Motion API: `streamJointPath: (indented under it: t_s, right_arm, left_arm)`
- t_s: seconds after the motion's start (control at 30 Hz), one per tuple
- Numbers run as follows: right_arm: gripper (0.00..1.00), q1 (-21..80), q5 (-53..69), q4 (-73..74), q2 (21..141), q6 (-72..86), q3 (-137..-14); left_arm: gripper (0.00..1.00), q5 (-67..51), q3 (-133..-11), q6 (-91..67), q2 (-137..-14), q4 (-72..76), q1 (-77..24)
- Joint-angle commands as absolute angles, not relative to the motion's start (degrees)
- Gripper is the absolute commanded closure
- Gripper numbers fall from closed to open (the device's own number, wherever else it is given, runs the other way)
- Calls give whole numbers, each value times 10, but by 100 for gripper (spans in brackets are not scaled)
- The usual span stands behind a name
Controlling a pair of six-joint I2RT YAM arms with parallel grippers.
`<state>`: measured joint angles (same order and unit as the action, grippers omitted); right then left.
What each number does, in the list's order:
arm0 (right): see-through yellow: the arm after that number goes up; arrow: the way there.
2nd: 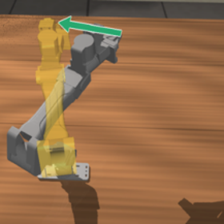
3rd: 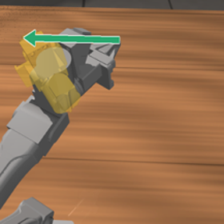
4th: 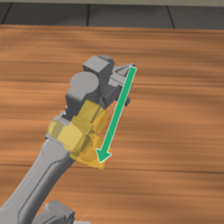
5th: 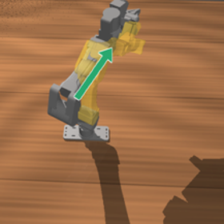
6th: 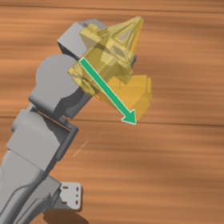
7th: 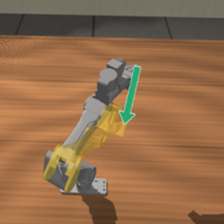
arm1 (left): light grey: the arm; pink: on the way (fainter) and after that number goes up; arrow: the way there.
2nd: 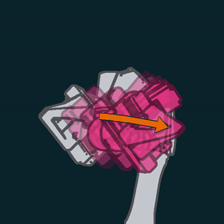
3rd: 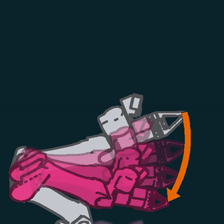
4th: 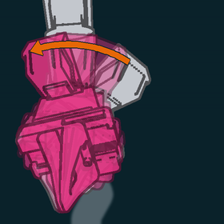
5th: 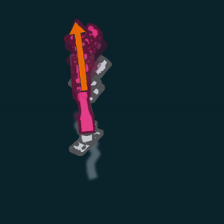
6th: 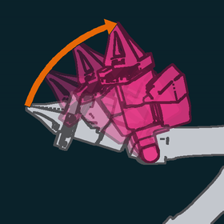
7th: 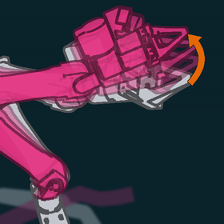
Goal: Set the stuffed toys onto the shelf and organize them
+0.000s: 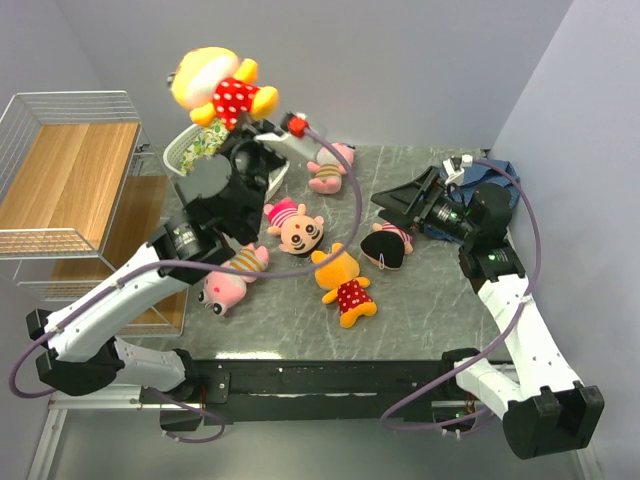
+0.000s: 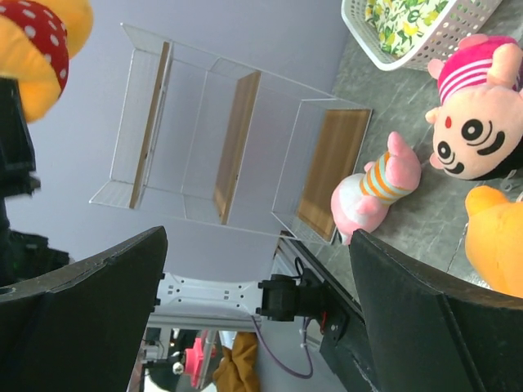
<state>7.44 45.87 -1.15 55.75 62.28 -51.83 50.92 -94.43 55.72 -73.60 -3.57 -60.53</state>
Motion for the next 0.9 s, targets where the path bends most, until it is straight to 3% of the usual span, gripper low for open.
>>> streamJointPath:
  t_s: [0.0,0.13,0.47,0.7,0.87]
  right_arm:
    - [0,70,447,-4,538,606,-551]
    - [0,70,442,8,532,600,-555]
    - [0,70,439,40,522,575,-566]
    - [0,70,442,39,522,573,-560]
    - [0,70,446,55,521,558,-563]
  left_arm:
    - [99,572,-1017,587,-744,-48,-570]
    - [99,580,-1009,679,-724,41,-555]
    - [99,611,-989,674,-678,-10,-459]
    - [99,552,-938,560,-633,-115,-338]
    - [99,536,-914,516,-616,-145,-303]
